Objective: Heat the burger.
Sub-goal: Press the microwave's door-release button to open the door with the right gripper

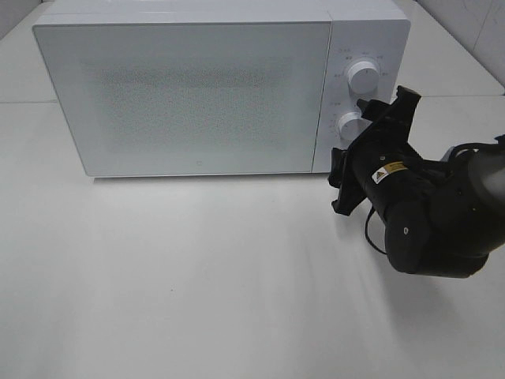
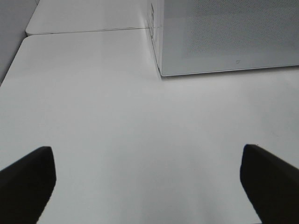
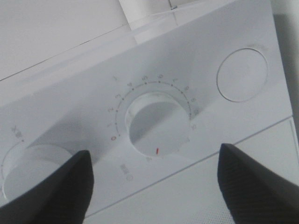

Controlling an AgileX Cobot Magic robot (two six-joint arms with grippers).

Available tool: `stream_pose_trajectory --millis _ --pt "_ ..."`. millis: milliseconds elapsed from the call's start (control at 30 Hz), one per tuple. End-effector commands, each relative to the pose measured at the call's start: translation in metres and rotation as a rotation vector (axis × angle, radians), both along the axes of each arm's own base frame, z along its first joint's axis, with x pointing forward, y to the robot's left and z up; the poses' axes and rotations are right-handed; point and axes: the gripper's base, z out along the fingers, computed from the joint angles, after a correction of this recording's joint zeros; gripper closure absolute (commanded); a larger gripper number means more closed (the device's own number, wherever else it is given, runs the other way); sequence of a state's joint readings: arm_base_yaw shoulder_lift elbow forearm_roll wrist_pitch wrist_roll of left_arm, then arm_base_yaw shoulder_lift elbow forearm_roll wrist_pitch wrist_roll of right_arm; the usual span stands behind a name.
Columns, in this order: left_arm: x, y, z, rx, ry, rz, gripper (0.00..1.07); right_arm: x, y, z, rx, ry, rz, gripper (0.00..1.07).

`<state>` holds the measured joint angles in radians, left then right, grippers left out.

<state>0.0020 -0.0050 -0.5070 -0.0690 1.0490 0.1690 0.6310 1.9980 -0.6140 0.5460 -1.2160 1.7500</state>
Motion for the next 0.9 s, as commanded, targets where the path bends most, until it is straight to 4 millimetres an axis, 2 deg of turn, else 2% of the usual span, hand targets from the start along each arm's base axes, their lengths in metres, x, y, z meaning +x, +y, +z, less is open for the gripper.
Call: stream_pose_trajectory --millis 33,300,367,400,433,467,500,567,600,633,667,700,767,867,900 --pt "-0.003 0.000 0.000 -0.006 -0.020 0.002 0.02 -0.012 0.004 0.009 0.007 -0.017 0.019 0.37" --pt "-0.003 0.000 0.000 -0.006 -0.020 0.002 0.02 -0.032 0.003 0.025 -0.164 -0.061 0.081 0.37" --pt "-0.003 0.000 0.000 -0.006 -0.020 0.002 0.02 -0.038 -0.002 0.038 -0.227 -0.104 0.100 0.37" --pt "-0.003 0.000 0.000 -0.006 -0.020 0.002 0.02 -0.038 -0.002 0.038 -0.227 -0.104 0.100 0.37" --pt "-0.003 0.000 0.000 -0.006 -0.020 0.002 0.02 -0.043 -0.006 0.052 -0.287 -0.149 0.110 0.37" --pt "-0.003 0.000 0.000 -0.006 -0.020 0.002 0.02 -0.043 -0.006 0.052 -0.287 -0.149 0.110 0.37" --pt "-0.003 0.000 0.000 -0.006 -0.020 0.002 0.02 -0.048 -0.010 0.063 -0.372 -0.193 0.123 0.37" --pt "-0.003 0.000 0.000 -0.006 -0.020 0.002 0.02 -0.051 -0.012 0.068 -0.416 -0.209 0.130 0.37" --pt "-0.003 0.000 0.000 -0.006 -0.020 0.002 0.02 -0.056 -0.015 0.079 -0.539 -0.239 0.158 0.37" --pt "-0.003 0.000 0.000 -0.006 -0.020 0.002 0.02 -0.058 -0.016 0.085 -0.589 -0.254 0.171 0.37" --pt "-0.003 0.000 0.000 -0.006 -0.020 0.002 0.02 -0.062 -0.017 0.092 -0.734 -0.266 0.218 0.37" --pt "-0.003 0.000 0.000 -0.006 -0.020 0.002 0.02 -0.062 -0.017 0.092 -0.734 -0.266 0.218 0.37" --pt "-0.003 0.000 0.000 -0.006 -0.020 0.002 0.02 -0.068 -0.018 0.103 -0.917 -0.294 0.300 0.37" --pt "-0.003 0.000 0.000 -0.006 -0.020 0.002 0.02 -0.071 -0.018 0.106 -0.977 -0.306 0.331 0.37" --pt "-0.003 0.000 0.000 -0.006 -0.020 0.002 0.02 -0.075 -0.019 0.111 -1.068 -0.323 0.377 0.37"
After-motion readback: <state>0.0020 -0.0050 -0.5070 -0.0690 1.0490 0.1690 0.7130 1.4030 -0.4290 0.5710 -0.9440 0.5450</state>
